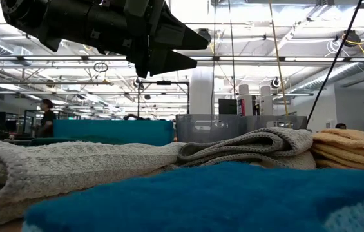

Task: Pick & Place Kitchen Items
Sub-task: Put the white plastic restorer bottle into the right black bin

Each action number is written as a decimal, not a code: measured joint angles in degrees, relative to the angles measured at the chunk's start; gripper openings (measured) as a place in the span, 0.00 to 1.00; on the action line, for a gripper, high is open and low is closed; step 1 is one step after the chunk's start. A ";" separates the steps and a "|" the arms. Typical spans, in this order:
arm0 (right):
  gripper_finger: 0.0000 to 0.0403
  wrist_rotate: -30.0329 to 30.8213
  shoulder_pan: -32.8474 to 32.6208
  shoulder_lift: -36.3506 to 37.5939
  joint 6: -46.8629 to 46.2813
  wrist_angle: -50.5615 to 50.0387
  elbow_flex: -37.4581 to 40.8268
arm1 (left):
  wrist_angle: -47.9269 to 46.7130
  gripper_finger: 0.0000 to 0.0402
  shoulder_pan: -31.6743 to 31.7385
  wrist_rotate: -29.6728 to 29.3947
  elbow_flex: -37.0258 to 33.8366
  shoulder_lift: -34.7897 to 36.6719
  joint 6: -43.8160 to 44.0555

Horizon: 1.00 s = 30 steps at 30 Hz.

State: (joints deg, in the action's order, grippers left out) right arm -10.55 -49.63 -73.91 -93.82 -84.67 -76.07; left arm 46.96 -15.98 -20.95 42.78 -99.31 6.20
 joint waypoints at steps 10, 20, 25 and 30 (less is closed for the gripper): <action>0.17 1.32 0.30 1.97 3.13 -5.69 -0.54 | 0.00 0.81 0.00 -0.01 0.00 0.00 0.00; 0.17 14.65 2.49 10.39 9.09 -5.58 -0.92 | 0.00 0.81 0.00 -0.01 0.00 0.00 0.00; 0.17 18.34 4.03 13.58 11.29 -5.44 -0.92 | 0.02 0.81 0.01 0.00 0.00 0.00 0.00; 0.17 25.56 5.93 15.44 16.50 -5.38 -0.94 | 0.00 0.81 -0.01 -0.02 0.00 0.00 0.02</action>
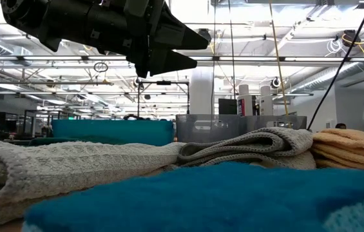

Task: Pick & Place Kitchen Items
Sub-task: Put the white plastic restorer bottle into the right black bin

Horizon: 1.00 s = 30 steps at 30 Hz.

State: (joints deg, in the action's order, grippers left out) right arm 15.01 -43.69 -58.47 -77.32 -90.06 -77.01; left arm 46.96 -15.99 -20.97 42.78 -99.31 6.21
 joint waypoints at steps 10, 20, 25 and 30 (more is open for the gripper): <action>0.14 17.70 4.27 0.69 13.58 0.10 -0.03 | 0.02 0.81 0.02 0.00 0.00 0.00 -0.01; 0.00 28.77 8.51 0.72 24.31 0.78 -0.05 | 0.01 0.81 0.01 0.01 0.00 0.00 -0.02; 0.05 32.14 10.99 0.72 29.00 5.48 1.43 | 0.02 0.81 0.00 0.02 0.00 0.00 -0.02; 0.07 32.17 13.02 0.76 35.44 9.65 5.73 | 0.00 0.81 0.02 0.00 0.00 0.00 -0.02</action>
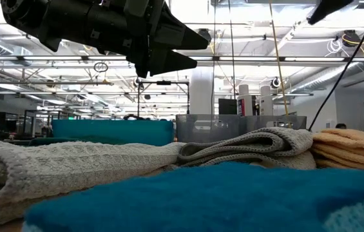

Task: Pick & Place Kitchen Items
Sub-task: Put the white plastic restorer bottle into the right black bin

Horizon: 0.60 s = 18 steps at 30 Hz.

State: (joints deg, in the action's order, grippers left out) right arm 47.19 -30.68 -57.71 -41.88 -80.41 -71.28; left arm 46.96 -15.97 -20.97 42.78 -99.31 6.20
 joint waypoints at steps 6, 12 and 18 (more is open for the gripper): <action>0.17 -9.91 4.68 -0.05 12.05 10.23 11.34 | 0.02 0.81 0.01 0.01 0.00 0.00 0.00; 0.44 -24.07 11.47 -0.16 30.10 33.27 24.61 | 0.00 0.81 -0.01 0.01 -0.02 0.00 0.00; 0.56 -37.88 16.70 -2.66 38.97 41.96 29.03 | 0.00 0.81 0.00 0.00 -0.02 0.00 0.00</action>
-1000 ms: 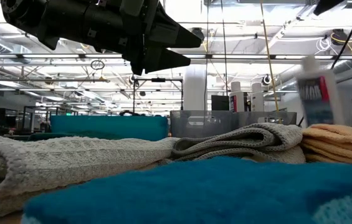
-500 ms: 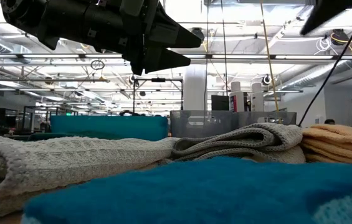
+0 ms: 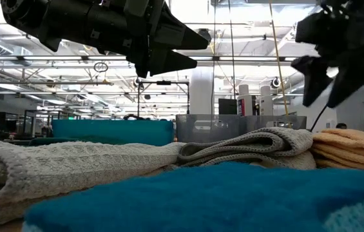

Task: Pick & Place Kitchen Items
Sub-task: Put the white plastic restorer bottle into the right black bin

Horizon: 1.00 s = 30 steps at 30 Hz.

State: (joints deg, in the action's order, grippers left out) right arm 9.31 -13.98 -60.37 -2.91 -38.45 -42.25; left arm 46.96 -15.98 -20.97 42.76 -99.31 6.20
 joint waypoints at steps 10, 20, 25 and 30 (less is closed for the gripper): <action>0.49 -5.31 1.27 -7.09 11.62 0.47 1.42 | 0.00 0.81 -0.01 0.00 0.00 0.00 0.01; 0.41 -7.09 1.21 -10.41 16.07 0.53 1.65 | 0.02 0.81 0.01 0.02 0.00 0.00 0.00; 0.40 -8.02 0.58 -8.78 15.81 0.56 1.34 | 0.02 0.81 0.00 0.00 0.00 0.00 0.01; 0.44 -9.62 0.33 -8.68 16.05 0.52 2.09 | 0.04 0.81 0.01 0.02 0.00 0.00 0.00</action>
State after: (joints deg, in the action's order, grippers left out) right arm -0.31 -13.65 -69.05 13.14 -37.94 -40.16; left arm 47.00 -15.97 -20.95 42.76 -99.31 6.20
